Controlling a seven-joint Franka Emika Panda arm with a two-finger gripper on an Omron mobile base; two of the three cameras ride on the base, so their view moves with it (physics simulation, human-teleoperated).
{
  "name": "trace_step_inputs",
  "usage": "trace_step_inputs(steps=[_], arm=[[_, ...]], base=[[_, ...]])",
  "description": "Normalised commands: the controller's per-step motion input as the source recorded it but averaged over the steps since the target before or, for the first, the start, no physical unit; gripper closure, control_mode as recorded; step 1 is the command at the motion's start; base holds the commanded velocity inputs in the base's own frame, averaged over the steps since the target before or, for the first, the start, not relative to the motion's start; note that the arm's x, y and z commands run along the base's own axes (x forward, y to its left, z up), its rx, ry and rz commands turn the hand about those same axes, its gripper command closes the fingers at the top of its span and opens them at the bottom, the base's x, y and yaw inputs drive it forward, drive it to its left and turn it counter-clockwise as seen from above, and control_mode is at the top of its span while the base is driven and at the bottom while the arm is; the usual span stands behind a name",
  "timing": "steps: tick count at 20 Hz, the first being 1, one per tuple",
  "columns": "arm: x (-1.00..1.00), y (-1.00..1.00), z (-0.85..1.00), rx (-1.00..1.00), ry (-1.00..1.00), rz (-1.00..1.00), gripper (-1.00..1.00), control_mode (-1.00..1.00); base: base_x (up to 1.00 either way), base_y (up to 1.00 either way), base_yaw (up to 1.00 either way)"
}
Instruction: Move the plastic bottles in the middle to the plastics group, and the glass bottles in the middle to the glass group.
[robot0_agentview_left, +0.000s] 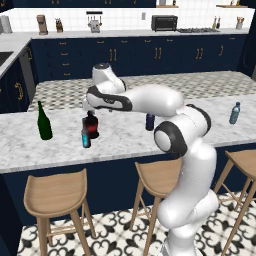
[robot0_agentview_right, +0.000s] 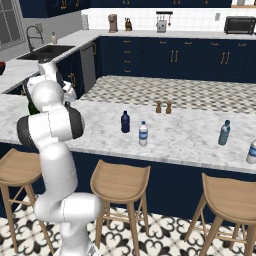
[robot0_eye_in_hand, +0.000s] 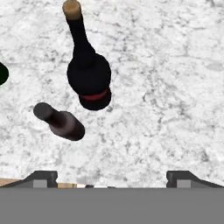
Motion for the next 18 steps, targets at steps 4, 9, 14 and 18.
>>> trace_step_inputs(steps=[4, 9, 14, 18], arm=[[-0.46, -1.0, 0.0, 0.06, -0.01, 0.08, -1.0, -1.0], [-0.39, -1.0, 0.0, 0.08, 0.0, 0.08, -1.0, -1.0], [-0.32, -1.0, 0.0, 0.03, -0.07, 0.08, -1.0, -1.0], [-0.1, -1.0, 0.0, 0.0, -0.01, 0.03, -1.0, -1.0]], base=[[0.0, 0.0, 0.0], [0.0, 0.0, 0.0], [0.0, 0.0, 0.0], [0.0, 0.0, 0.0]])
